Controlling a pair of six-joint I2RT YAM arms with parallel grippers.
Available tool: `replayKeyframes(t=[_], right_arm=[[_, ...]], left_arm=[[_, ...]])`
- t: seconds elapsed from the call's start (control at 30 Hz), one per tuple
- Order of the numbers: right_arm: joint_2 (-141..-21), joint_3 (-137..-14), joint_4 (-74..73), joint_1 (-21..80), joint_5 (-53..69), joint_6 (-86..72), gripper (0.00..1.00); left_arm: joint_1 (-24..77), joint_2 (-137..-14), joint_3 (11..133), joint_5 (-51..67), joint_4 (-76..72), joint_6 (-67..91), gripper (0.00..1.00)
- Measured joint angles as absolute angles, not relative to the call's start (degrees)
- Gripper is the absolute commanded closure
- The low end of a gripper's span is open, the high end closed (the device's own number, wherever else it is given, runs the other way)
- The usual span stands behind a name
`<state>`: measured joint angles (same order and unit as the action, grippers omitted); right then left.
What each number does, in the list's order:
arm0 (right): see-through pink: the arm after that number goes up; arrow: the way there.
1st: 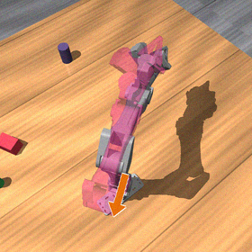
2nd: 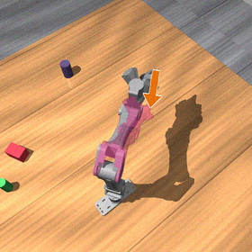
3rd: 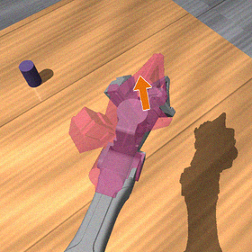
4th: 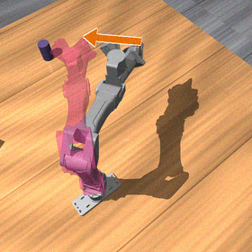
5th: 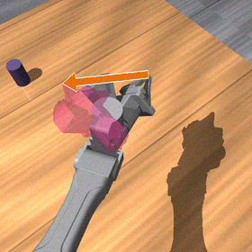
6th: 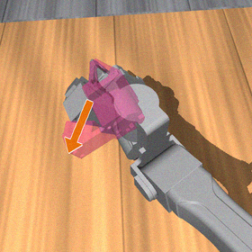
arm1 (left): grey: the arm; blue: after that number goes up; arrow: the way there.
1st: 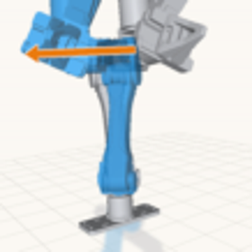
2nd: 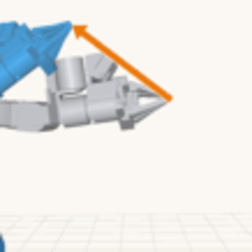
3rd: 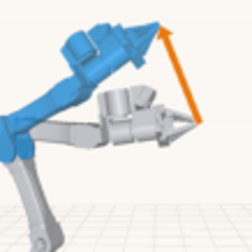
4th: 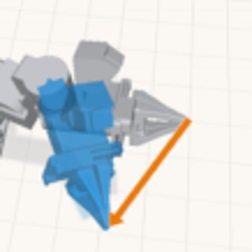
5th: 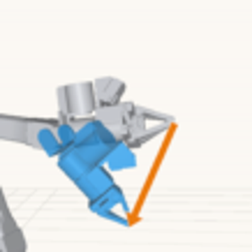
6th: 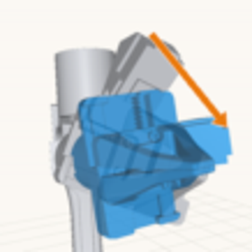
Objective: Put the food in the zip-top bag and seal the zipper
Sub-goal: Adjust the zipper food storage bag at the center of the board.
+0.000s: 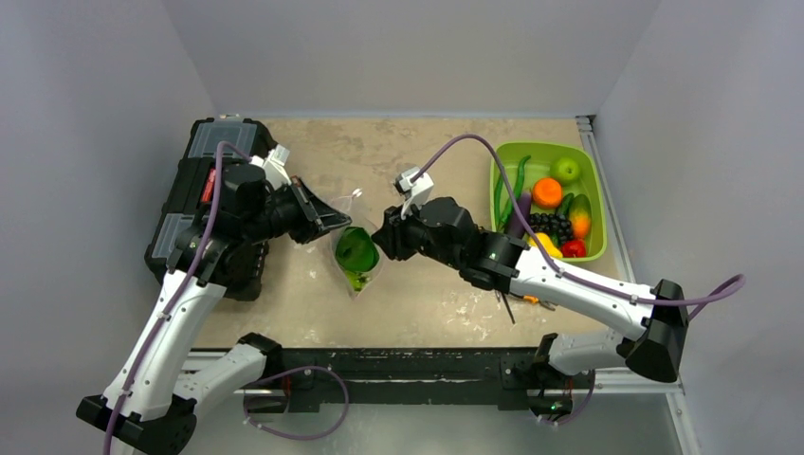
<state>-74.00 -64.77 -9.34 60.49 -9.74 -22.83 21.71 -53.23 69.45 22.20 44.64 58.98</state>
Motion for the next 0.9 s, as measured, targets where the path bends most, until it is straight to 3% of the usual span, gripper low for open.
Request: replayKeyframes(t=[0.1,0.27,0.57,0.7,0.9], right_arm=[[-74.00,-64.34,-9.10,60.49,-9.30,-23.11,1.00],[-76.31,-66.35,-8.36,60.49,-6.15,-24.08,1.00],[-79.48,-80.60,-9.21,60.49,2.37,-27.31,1.00],[-79.75,-80.07,-7.66,60.49,3.97,-28.51,1.00],[-85.36,-77.84,-9.76,60.40,2.26,-27.51,1.00]], left_arm=[[21.71,-53.23,69.45,22.13,44.66,58.98,1.00],[21.76,-53.23,70.89,19.40,48.01,57.41,1.00],[21.71,-47.64,79.31,13.61,54.50,55.07,1.00],[21.71,-45.95,75.96,13.63,52.66,55.11,1.00],[20.01,-53.30,67.75,14.13,52.14,55.11,1.00]])
